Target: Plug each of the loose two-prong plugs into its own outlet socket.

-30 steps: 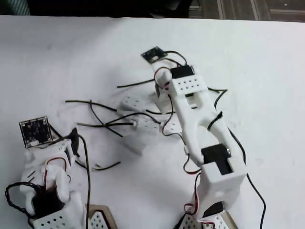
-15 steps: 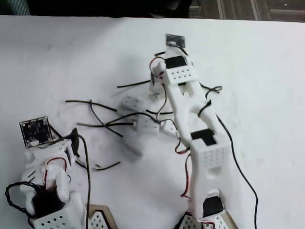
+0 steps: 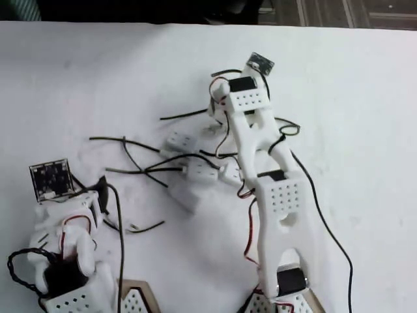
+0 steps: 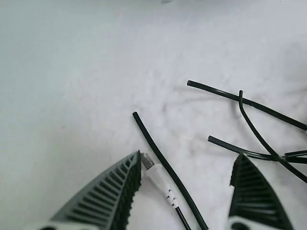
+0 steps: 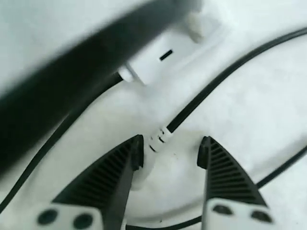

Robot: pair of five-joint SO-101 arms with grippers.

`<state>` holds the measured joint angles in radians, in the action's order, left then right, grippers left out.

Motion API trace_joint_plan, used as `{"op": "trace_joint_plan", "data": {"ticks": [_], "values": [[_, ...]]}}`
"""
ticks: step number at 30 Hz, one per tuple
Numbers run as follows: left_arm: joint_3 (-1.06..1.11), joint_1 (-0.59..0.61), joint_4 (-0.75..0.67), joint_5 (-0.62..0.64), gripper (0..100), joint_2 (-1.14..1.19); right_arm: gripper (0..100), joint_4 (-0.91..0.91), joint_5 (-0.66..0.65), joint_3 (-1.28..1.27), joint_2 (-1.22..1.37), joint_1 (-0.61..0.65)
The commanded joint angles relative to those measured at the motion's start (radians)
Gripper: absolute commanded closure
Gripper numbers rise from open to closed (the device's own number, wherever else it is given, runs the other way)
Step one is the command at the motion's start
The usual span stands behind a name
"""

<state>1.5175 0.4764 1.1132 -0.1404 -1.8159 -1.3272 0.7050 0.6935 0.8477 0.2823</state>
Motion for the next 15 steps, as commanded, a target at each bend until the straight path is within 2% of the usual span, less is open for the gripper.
{"op": "trace_joint_plan", "data": {"ticks": [1, 15], "values": [[-0.006, 0.001, -0.023, -0.009, 69, -0.007, 81.1, 0.010, 0.008, 0.066, 0.013, -0.001], [-0.006, 0.001, -0.023, -0.009, 69, -0.007, 82.7, 0.004, 0.008, 0.184, 0.116, 0.059]]}}
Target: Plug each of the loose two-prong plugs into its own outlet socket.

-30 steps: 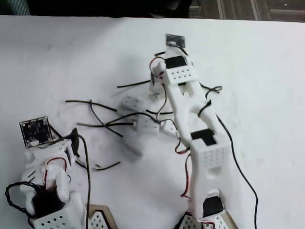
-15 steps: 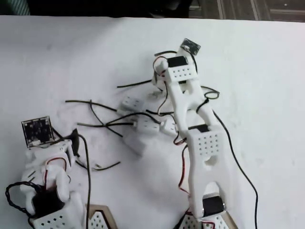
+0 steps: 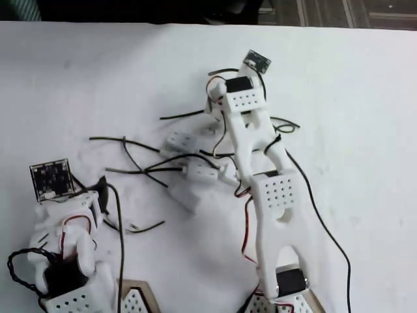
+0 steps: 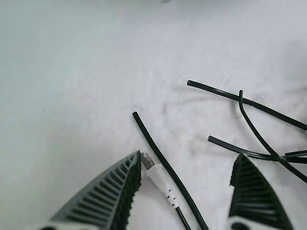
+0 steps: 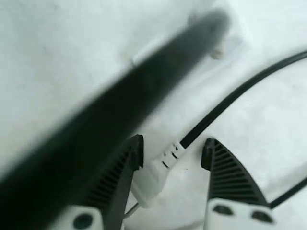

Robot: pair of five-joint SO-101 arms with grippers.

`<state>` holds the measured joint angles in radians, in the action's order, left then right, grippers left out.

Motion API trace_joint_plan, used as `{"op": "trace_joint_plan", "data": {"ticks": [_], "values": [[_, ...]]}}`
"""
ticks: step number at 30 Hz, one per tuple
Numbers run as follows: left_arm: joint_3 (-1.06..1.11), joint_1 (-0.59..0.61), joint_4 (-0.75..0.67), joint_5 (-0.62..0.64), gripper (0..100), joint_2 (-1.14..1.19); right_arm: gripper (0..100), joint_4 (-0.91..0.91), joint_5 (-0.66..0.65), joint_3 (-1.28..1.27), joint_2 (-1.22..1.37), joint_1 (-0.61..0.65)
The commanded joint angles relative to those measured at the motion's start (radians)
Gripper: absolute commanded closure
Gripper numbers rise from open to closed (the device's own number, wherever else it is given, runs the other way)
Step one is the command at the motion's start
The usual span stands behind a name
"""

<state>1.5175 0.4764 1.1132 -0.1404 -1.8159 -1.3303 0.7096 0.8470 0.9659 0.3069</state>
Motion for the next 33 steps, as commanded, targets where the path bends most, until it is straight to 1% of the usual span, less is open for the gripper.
{"op": "trace_joint_plan", "data": {"ticks": [1, 5, 7, 10, 12, 15, 22, 24, 29, 33], "values": [[-0.006, 0.001, -0.023, -0.009, 69, -0.007, 84.9, 0.007, 0.003, 0.031, -0.002, 0.035], [-0.006, 0.001, -0.023, -0.009, 69, -0.007, 99.0, 0.012, 0.003, 0.029, -0.002, 0.027], [-0.006, 0.001, -0.023, -0.009, 69, -0.007, 96.4, 0.007, 0.003, 0.023, -0.002, 0.027], [-0.006, 0.001, -0.023, -0.011, 69, -0.007, 98.1, -0.008, 0.003, 0.026, -0.007, 0.024], [-0.006, 0.001, -0.023, -0.011, 69, -0.007, 98.1, -0.044, -0.002, 0.038, -0.016, 0.016], [-0.006, 0.001, -0.023, -0.011, 69, -0.007, 98.1, -0.147, -0.014, 0.092, -0.048, 0.015], [-0.005, 0.001, -0.023, -0.011, 69, -0.007, 98.1, -0.381, -0.196, 0.247, -0.108, -0.038], [-0.005, 0.001, -0.023, -0.011, 69, -0.007, 98.1, -0.389, -0.253, 0.256, -0.131, -0.061], [-0.005, 0.001, -0.023, -0.011, 69, -0.007, 98.1, -0.390, -0.341, 0.186, -0.214, -0.120], [-0.005, 0.001, -0.023, -0.011, 69, -0.007, 98.1, -0.390, -0.419, 0.000, -0.334, -0.162]]}}
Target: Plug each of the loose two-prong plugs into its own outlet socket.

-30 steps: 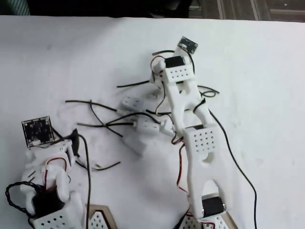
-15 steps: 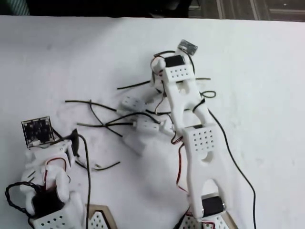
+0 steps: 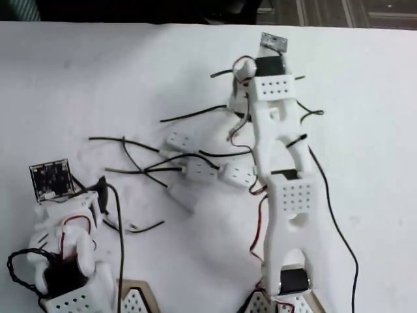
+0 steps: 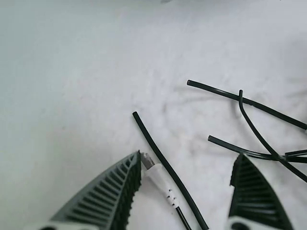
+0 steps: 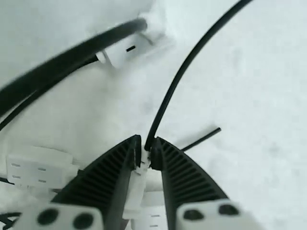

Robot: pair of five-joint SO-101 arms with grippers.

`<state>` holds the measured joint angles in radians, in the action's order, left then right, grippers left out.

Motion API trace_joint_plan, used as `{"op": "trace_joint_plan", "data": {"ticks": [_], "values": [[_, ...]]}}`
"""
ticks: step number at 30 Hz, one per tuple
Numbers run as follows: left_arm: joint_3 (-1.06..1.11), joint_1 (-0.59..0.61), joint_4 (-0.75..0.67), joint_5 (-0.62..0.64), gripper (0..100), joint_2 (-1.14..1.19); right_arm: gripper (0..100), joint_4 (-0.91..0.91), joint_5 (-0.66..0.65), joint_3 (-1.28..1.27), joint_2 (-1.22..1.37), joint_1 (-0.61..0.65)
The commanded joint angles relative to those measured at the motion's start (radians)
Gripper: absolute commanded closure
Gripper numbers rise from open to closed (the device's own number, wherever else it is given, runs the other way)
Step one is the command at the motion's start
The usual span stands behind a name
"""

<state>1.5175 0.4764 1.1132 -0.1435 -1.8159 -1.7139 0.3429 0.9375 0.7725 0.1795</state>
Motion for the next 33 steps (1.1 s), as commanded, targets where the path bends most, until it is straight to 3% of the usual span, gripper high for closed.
{"op": "trace_joint_plan", "data": {"ticks": [1, 7, 12, 20, 24, 30, 33], "values": [[-0.005, 0.001, -0.023, -0.008, 69, -0.007, 98.1, -0.007, -0.068, -0.144, -0.177, -0.050], [-0.005, 0.001, -0.023, -0.008, 69, -0.007, 98.1, -0.004, -0.180, -0.434, -0.361, -0.150], [-0.005, 0.001, -0.023, -0.008, 69, -0.007, 98.1, 0.015, -0.285, -0.591, -0.329, -0.222], [-0.005, 0.001, -0.023, -0.008, 69, -0.007, 98.1, 0.068, -0.439, -0.598, -0.136, -0.255], [-0.005, 0.001, -0.023, -0.008, 69, -0.007, 98.0, 0.091, -0.454, -0.597, -0.091, -0.254], [-0.005, 0.001, -0.023, -0.008, 69, -0.007, 85.6, 0.051, -0.451, -0.598, -0.137, -0.254], [-0.005, 0.001, -0.023, -0.008, 69, -0.007, 85.3, 0.012, -0.454, -0.600, -0.176, -0.239]]}}
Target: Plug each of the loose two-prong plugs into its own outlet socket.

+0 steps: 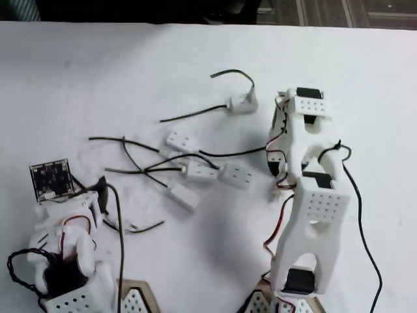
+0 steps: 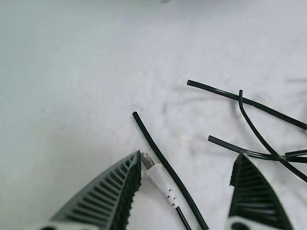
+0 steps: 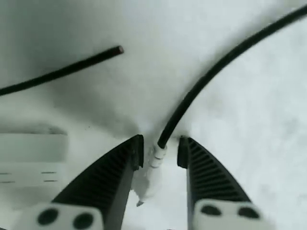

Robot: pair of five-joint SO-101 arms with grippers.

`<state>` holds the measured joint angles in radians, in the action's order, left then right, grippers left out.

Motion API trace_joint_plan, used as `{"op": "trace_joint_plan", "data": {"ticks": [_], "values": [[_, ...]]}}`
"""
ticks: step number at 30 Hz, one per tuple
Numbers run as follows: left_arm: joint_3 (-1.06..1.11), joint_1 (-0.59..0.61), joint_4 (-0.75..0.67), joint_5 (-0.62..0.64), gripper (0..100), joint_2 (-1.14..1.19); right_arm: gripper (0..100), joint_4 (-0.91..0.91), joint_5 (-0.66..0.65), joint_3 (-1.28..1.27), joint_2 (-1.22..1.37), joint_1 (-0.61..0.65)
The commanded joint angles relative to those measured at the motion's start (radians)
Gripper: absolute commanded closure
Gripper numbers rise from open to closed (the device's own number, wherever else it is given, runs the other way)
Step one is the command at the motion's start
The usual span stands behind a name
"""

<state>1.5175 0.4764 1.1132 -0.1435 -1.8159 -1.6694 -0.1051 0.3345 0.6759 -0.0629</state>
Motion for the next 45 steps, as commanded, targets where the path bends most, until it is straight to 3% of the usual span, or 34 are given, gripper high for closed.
{"op": "trace_joint_plan", "data": {"ticks": [1, 21, 27, 35, 41, 45], "values": [[-0.005, 0.001, -0.023, -0.008, 69, -0.007, 85.6, -0.038, -0.006, -0.002, -0.090, 0.008], [-0.005, 0.001, -0.023, -0.008, 69, -0.007, 87.2, -0.041, 0.003, -0.117, -0.094, 0.024], [-0.005, 0.001, -0.023, -0.008, 69, -0.007, 98.5, -0.039, 0.055, -0.117, -0.093, 0.094], [-0.005, 0.001, -0.023, -0.008, 69, -0.007, 98.1, -0.042, 0.058, -0.117, -0.096, 0.117], [-0.005, -0.001, -0.023, -0.008, 69, -0.007, 98.1, -0.047, 0.041, -0.146, -0.171, 0.102], [0.017, -0.070, -0.020, -0.054, 70, -0.007, 98.1, -0.047, -0.054, -0.265, -0.329, 0.105]]}}
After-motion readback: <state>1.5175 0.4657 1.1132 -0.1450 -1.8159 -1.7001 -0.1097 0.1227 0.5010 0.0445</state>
